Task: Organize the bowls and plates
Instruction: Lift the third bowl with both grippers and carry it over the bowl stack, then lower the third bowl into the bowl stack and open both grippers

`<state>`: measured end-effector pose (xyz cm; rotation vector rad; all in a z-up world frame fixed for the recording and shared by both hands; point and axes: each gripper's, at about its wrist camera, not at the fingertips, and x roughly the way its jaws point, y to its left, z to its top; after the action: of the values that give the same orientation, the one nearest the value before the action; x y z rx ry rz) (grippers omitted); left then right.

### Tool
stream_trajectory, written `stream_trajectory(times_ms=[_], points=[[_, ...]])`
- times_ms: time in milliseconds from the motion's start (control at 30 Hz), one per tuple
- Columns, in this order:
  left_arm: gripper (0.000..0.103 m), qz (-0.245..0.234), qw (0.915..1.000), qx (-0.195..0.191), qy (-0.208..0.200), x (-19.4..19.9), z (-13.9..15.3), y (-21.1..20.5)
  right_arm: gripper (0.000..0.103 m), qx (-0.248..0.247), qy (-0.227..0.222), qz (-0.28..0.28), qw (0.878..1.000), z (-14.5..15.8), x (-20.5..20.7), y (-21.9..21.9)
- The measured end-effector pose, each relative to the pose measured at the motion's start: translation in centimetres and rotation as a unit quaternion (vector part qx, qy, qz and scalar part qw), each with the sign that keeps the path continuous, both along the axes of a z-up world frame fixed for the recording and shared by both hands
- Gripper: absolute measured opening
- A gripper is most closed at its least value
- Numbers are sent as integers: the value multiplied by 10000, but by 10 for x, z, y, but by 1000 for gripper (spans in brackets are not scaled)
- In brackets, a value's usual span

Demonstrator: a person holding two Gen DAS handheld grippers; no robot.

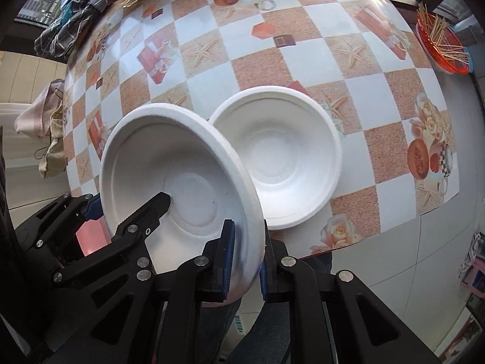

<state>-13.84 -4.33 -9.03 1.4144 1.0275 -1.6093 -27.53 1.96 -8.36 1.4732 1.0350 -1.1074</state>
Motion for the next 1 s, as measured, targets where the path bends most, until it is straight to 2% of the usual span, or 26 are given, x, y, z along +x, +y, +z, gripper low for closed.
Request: stream_trajectory(times_ms=[333,733,1000], points=[[41,-254,9995,141,-103,-42,-13,3,17,150,-87,-307,9994,-16,-35,8],[41,-266,9991,196,-260,-51,-21,0,17,198,-257,-456,9984,-27,-46,4],[41,-262,9990,237,-279,-59,-30,-12,17,237,-139,-451,9986,-34,-50,-7]])
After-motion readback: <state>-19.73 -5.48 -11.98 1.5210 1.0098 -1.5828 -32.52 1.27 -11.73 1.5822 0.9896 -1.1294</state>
